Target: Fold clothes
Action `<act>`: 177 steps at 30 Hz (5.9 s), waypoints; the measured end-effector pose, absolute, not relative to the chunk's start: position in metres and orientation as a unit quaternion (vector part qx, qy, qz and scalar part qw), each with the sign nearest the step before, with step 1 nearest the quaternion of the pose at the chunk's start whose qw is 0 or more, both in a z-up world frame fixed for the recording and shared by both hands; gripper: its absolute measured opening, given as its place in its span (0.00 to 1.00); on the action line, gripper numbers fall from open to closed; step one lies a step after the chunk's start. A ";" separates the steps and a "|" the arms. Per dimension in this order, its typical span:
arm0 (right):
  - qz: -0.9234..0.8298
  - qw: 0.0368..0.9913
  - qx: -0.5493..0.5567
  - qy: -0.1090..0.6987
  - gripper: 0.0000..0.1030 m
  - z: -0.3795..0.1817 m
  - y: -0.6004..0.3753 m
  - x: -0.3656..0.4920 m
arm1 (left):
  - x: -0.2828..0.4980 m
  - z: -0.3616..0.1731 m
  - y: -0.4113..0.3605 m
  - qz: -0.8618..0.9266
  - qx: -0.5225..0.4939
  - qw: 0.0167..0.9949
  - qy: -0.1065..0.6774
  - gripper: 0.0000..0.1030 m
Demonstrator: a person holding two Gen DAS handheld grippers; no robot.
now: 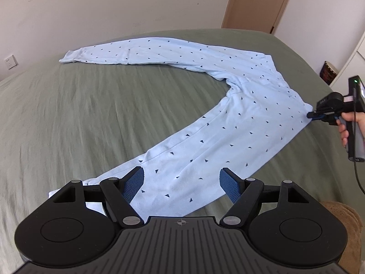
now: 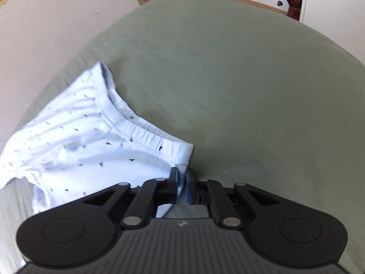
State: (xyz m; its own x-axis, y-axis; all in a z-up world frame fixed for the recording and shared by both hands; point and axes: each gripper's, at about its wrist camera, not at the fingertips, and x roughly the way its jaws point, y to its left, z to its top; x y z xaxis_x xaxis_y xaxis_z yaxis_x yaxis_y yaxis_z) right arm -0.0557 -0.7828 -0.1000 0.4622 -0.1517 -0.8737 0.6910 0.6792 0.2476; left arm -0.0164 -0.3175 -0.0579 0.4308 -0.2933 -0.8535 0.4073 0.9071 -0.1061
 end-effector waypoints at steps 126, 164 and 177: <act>0.138 0.812 -0.065 0.563 0.34 -0.069 -0.641 0.323 | 0.377 -0.136 -0.197 -0.007 0.006 0.829 0.560 0.71; 0.092 0.781 0.186 0.589 0.28 -0.090 -0.903 0.046 | 0.243 -0.149 -0.440 -0.074 0.164 0.803 0.568 0.71; 0.124 0.758 0.269 0.582 0.47 -0.115 -0.902 0.025 | 0.177 -0.083 -0.419 -0.020 0.082 0.830 0.551 0.72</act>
State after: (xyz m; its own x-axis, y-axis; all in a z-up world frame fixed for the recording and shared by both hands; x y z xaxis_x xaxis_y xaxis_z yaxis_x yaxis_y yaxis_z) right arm 0.0248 -0.9023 -0.1147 0.2927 0.5014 -0.8142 0.1247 0.8242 0.5524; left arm 0.1771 -0.4195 -0.0827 0.3912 0.0565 -0.9186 0.1239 0.9858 0.1134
